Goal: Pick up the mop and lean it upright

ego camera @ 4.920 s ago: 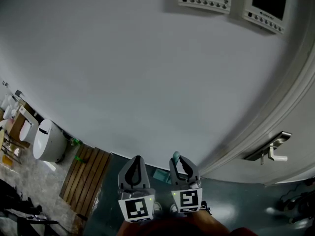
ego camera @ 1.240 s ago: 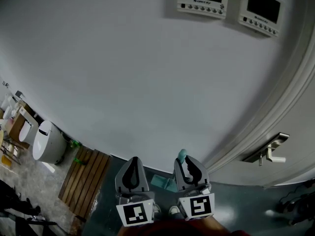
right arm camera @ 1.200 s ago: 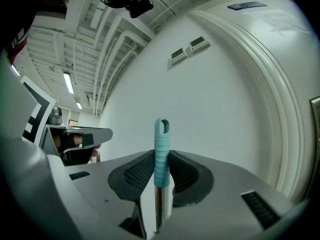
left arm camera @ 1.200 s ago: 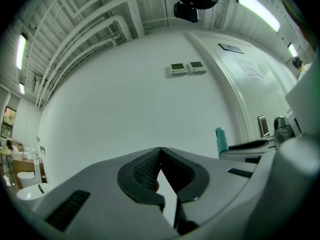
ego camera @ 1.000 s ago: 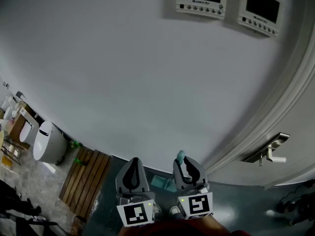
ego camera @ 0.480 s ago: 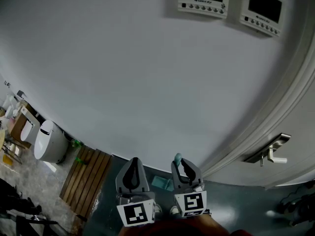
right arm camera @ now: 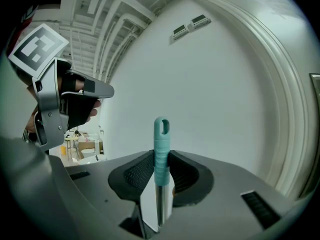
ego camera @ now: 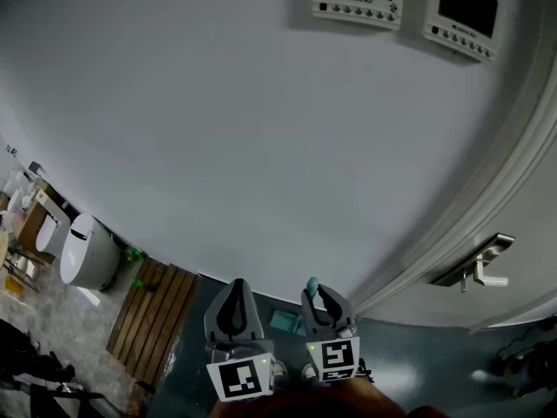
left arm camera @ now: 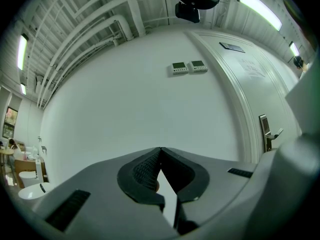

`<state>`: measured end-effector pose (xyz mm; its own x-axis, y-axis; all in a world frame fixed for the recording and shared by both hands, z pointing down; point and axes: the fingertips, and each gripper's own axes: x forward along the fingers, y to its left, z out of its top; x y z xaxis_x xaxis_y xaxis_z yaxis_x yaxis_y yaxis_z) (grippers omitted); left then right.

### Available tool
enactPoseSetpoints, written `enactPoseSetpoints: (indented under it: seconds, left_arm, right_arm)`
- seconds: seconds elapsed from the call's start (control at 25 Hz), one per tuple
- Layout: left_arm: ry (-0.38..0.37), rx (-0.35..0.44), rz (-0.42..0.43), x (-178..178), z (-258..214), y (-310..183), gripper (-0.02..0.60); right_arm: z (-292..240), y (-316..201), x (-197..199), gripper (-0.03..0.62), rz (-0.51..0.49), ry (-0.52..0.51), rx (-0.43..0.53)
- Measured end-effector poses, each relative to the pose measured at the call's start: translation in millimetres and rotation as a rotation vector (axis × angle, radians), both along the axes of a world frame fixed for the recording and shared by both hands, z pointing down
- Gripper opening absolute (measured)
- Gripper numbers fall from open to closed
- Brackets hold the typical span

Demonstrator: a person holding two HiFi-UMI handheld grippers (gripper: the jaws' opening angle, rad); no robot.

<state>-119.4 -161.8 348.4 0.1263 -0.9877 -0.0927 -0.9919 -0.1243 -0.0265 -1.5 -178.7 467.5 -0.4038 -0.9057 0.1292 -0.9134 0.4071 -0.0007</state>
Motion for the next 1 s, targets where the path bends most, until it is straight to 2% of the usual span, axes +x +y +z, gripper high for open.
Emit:
enactPoseSetpoints:
  seconds: [0.52, 1.0]
  left_arm:
    - [-0.003, -0.007, -0.006, -4.7, 2.3, 3.1, 0.014]
    - [-0.002, -0.011, -0.006, -5.9, 4.3, 0.1, 0.014]
  right_arm:
    - [30.4, 1.0, -1.4, 0.107, 0.005, 0.028, -0.059]
    - [34.9, -1.7, -3.2, 0.107, 0.005, 0.04, -0.051]
